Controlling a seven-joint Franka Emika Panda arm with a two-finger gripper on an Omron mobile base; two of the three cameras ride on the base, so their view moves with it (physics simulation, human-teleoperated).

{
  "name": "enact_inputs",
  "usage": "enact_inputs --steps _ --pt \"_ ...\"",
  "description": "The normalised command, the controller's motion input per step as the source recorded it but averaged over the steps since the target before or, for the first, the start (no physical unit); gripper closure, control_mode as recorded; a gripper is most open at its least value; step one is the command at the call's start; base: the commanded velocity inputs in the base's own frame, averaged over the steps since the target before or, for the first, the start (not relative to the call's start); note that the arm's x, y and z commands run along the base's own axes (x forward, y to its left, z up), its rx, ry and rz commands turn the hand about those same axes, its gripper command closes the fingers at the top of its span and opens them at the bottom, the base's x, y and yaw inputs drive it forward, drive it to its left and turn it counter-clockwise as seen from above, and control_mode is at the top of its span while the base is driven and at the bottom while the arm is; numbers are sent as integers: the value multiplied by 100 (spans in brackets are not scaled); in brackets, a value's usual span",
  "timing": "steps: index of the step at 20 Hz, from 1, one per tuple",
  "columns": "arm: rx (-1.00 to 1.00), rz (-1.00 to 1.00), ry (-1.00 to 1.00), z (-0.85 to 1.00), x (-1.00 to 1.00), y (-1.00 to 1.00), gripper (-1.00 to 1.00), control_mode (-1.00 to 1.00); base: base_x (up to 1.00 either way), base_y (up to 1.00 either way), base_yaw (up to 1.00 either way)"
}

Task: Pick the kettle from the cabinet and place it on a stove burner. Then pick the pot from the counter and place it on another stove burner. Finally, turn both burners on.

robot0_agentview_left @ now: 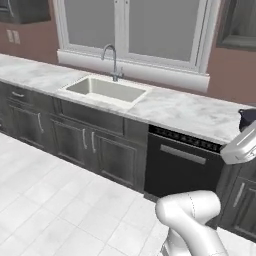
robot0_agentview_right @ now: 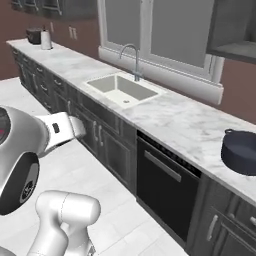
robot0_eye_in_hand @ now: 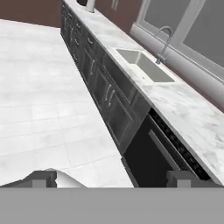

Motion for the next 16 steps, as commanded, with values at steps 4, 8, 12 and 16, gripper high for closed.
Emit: enact_inputs --steps 4,8,12,16 --pt "0 0 0 0 0 0 -100 100 33 -20 -58" --pt "0 0 0 0 0 0 -100 100 39 -8 -56" --pt "0 0 0 0 0 0 -100 100 47 0 -50" --pt "0 0 0 0 0 0 -100 100 63 0 -45"
